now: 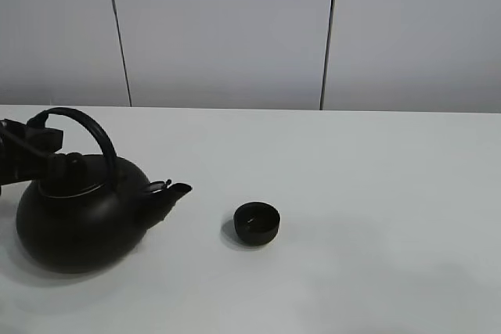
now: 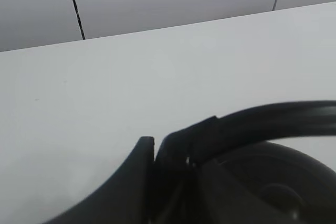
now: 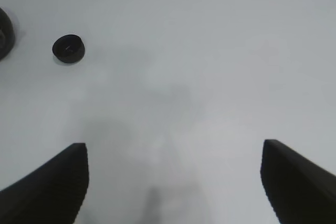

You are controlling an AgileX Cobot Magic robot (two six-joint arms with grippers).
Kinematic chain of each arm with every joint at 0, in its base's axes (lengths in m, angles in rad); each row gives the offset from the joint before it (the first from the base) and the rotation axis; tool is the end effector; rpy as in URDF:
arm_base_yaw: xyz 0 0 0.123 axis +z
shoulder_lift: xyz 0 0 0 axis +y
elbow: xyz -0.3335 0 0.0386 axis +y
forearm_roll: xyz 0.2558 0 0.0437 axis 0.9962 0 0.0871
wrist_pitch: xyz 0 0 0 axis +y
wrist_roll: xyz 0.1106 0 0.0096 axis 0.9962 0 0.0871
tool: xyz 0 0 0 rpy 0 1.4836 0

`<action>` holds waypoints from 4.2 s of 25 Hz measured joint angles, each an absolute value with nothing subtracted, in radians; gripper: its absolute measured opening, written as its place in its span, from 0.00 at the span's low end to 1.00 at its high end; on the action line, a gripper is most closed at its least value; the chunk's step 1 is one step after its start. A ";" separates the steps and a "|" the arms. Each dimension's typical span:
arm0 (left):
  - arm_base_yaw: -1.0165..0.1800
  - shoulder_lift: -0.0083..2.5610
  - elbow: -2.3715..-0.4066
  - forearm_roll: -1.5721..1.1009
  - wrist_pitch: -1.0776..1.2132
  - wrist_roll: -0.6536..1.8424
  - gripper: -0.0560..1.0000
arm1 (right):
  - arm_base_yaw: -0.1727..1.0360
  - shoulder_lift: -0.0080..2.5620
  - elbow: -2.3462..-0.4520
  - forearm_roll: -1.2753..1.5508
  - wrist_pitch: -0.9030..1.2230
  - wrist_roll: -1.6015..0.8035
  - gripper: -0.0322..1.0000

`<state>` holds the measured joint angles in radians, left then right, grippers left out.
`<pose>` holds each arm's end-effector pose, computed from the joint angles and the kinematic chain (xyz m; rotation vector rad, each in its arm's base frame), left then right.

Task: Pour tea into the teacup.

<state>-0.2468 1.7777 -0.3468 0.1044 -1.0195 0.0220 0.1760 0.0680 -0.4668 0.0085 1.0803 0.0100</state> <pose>0.2787 -0.0804 0.1587 0.3659 1.8655 -0.1998 -0.0193 -0.0026 0.2616 -0.1797 2.1600 0.1173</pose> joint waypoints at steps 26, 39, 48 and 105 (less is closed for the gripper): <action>-0.247 1.761 -0.462 0.162 -0.836 0.098 0.16 | 0.176 0.068 -0.467 0.009 1.080 0.010 0.62; -0.247 1.743 -0.508 0.188 -0.733 0.145 0.16 | 0.176 0.068 -0.467 0.009 1.079 0.009 0.62; -0.247 1.743 -0.567 0.233 -0.659 0.150 0.16 | 0.176 0.068 -0.467 0.009 1.079 0.009 0.62; -0.346 1.691 -0.789 0.334 -0.389 0.175 0.16 | 0.176 0.068 -0.467 0.009 1.079 0.006 0.62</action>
<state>-0.3462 1.6914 -0.7890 0.3345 -0.3892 0.1750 0.1760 0.0680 -0.4668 0.0085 1.0790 0.0064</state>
